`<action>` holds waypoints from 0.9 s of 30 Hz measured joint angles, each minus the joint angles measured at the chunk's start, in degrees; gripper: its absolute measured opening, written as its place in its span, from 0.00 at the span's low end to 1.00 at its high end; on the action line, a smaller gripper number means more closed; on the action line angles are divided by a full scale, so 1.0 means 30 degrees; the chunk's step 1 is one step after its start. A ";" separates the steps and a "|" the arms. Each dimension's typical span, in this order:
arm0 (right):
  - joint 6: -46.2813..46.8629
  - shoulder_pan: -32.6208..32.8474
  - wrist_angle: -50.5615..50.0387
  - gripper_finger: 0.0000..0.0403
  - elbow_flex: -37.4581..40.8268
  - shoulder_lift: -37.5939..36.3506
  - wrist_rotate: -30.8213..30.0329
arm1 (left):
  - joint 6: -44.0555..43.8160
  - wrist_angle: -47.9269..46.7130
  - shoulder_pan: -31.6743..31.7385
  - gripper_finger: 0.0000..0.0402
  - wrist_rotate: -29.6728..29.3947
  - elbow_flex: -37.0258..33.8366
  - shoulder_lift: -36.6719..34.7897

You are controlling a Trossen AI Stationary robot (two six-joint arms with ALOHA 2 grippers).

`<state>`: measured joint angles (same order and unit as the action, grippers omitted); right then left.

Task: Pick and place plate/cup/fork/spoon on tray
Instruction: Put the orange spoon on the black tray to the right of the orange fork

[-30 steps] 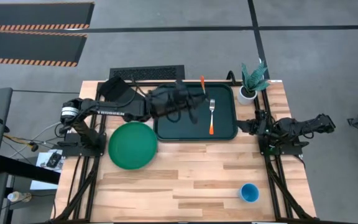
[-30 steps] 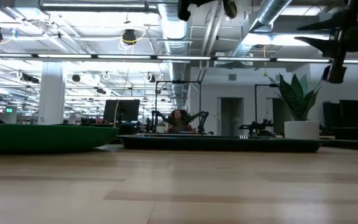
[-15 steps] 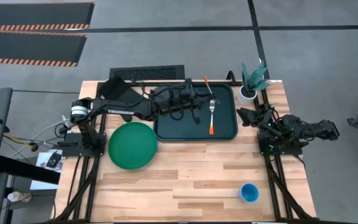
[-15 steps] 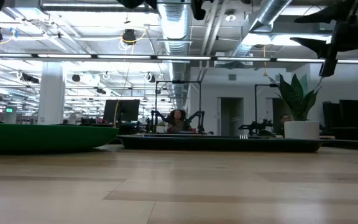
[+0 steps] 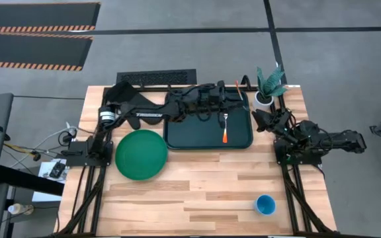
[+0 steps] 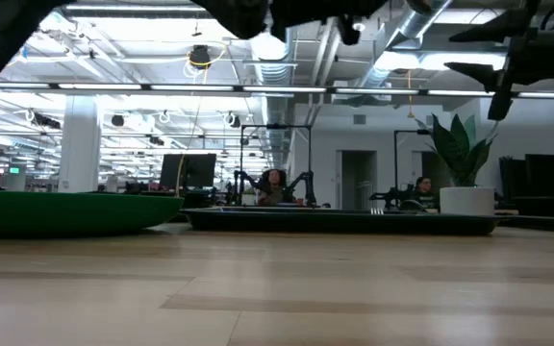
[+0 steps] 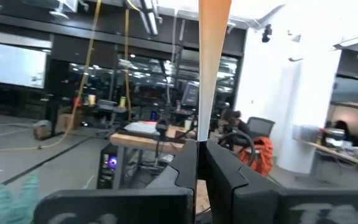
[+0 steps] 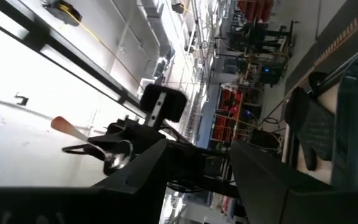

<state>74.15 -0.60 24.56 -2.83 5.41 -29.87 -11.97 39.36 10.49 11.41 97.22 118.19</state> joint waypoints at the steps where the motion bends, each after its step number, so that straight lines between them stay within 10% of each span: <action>1: 0.0001 0.0000 0.0273 0.49 0.0000 0.0077 -0.0013 | -0.0181 -0.0057 0.0071 0.00 0.0372 0.0451 0.0375; 27: -0.0217 -0.0015 0.1078 0.32 0.0000 0.0306 0.0134 | -0.0088 -0.1518 0.0260 0.00 0.1709 0.4135 0.4123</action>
<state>73.50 -0.64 27.79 -2.83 6.33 -29.47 -12.23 34.80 11.27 16.54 109.62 130.56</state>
